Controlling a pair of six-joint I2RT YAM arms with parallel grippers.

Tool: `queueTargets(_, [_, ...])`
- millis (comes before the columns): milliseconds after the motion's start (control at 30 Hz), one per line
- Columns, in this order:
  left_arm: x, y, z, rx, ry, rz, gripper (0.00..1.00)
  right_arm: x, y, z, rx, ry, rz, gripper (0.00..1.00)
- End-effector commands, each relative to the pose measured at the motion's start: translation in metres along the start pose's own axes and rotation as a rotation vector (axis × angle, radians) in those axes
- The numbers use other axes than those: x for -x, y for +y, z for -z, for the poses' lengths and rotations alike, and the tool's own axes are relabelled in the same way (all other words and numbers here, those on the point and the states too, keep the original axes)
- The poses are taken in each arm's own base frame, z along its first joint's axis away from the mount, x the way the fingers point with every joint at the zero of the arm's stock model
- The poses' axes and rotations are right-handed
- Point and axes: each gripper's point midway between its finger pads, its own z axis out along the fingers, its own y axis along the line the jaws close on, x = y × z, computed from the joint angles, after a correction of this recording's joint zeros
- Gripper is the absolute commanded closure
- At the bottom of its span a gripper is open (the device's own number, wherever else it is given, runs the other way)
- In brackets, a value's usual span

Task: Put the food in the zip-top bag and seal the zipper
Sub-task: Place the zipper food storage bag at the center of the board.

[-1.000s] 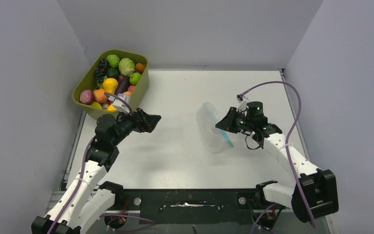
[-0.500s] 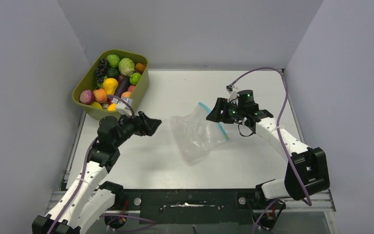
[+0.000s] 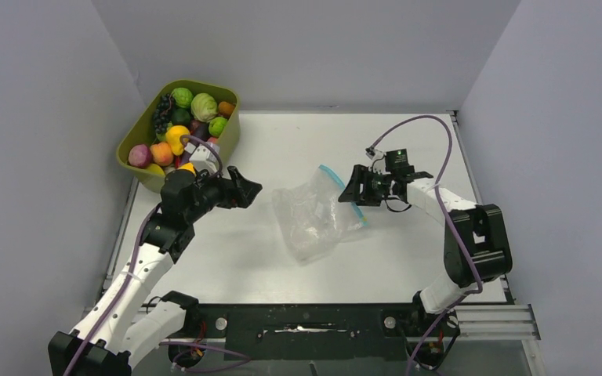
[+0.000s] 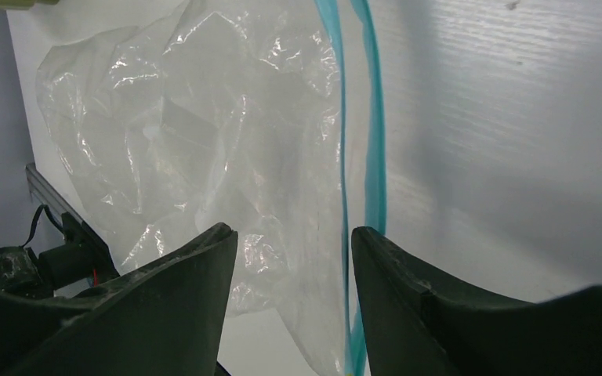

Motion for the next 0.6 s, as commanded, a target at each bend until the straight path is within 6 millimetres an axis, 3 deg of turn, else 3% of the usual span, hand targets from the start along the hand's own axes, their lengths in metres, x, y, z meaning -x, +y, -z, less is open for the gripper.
queueTargets(0, [0.007,-0.001,0.003,0.021,-0.019,-0.008,0.2,0.007,0.024,-0.009,0.105,0.008,0.078,0.44])
queueTargets(167, [0.001,0.001,0.004,0.033,-0.002,-0.005,0.2,0.005,0.022,-0.012,0.102,-0.003,0.077,0.49])
queueTargets(367, [-0.01,0.008,0.004,0.056,0.022,0.002,0.21,0.001,0.025,-0.01,0.091,-0.018,0.085,0.76])
queueTargets(567, [-0.017,0.008,0.001,0.054,0.042,0.048,0.25,0.0,0.045,0.003,0.135,-0.098,0.169,0.9])
